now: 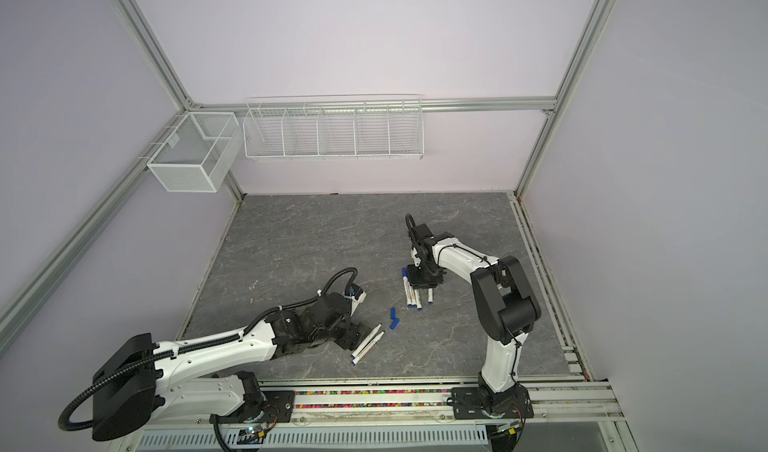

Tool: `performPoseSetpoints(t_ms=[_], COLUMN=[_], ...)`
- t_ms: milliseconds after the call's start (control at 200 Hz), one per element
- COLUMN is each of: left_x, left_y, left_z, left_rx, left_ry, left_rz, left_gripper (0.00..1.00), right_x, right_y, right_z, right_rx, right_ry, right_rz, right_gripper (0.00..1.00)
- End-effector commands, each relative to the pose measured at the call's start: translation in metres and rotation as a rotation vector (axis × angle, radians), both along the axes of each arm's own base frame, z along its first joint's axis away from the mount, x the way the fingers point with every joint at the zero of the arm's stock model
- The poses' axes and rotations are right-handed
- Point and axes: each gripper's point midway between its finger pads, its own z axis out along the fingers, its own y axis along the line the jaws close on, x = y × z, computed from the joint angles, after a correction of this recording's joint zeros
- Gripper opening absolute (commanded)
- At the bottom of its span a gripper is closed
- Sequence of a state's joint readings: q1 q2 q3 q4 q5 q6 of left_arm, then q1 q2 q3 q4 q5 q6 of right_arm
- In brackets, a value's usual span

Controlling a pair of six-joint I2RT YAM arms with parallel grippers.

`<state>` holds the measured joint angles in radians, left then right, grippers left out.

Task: Insert the pens into the pen caps
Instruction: 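Lay the capped marker down with the right gripper while the left gripper opens, then lower the left gripper onto a bare thin white marker while the right gripper draws back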

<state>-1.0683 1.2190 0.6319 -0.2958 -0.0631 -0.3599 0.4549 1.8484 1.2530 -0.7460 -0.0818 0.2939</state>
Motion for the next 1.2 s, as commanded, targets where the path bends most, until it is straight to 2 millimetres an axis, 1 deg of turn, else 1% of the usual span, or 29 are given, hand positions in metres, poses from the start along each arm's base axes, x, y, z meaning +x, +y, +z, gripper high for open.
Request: performPoseSetpoints(t_ms=[0, 150, 230, 300, 445, 565, 680, 975, 1050, 1195], left_x=[-0.006, -0.013, -0.019, -0.022, -0.019, -0.015, -0.013, -0.012, -0.012, -0.014], left_y=[0.006, 0.004, 0.001, 0.001, 0.000, 0.000, 0.002, 0.014, 0.015, 0.018], left_z=[-0.007, -0.018, -0.024, -0.030, -0.041, -0.045, -0.049, -0.062, -0.064, -0.076], left_rx=[0.025, 0.077, 0.110, 0.149, 0.200, 0.221, 0.244, 0.329, 0.346, 0.411], left_ry=[0.027, 0.053, 0.067, 0.093, 0.089, 0.080, 0.074, 0.089, 0.093, 0.123], left_rz=[0.007, -0.015, -0.033, -0.040, -0.033, -0.019, -0.010, 0.017, 0.021, 0.018], left_gripper=[0.75, 0.73, 0.72, 0.69, 0.60, 0.57, 0.52, 0.46, 0.42, 0.37], right_x=[0.009, 0.010, 0.007, 0.003, -0.005, -0.008, -0.009, -0.010, -0.009, -0.008], right_y=[0.002, 0.005, 0.005, 0.004, 0.001, 0.002, 0.002, 0.001, 0.001, -0.001], right_z=[0.028, 0.061, 0.072, 0.077, 0.079, 0.080, 0.082, 0.085, 0.086, 0.091], right_rx=[0.040, 0.109, 0.137, 0.148, 0.157, 0.168, 0.172, 0.178, 0.179, 0.174], right_ry=[-0.086, -0.186, -0.218, -0.234, -0.235, -0.232, -0.239, -0.248, -0.253, -0.274], right_rz=[-0.027, -0.037, -0.045, -0.048, -0.046, -0.040, -0.039, -0.038, -0.040, -0.043], right_gripper=[0.35, 0.35, 0.35, 0.35, 0.35, 0.35, 0.34, 0.34, 0.34, 0.34])
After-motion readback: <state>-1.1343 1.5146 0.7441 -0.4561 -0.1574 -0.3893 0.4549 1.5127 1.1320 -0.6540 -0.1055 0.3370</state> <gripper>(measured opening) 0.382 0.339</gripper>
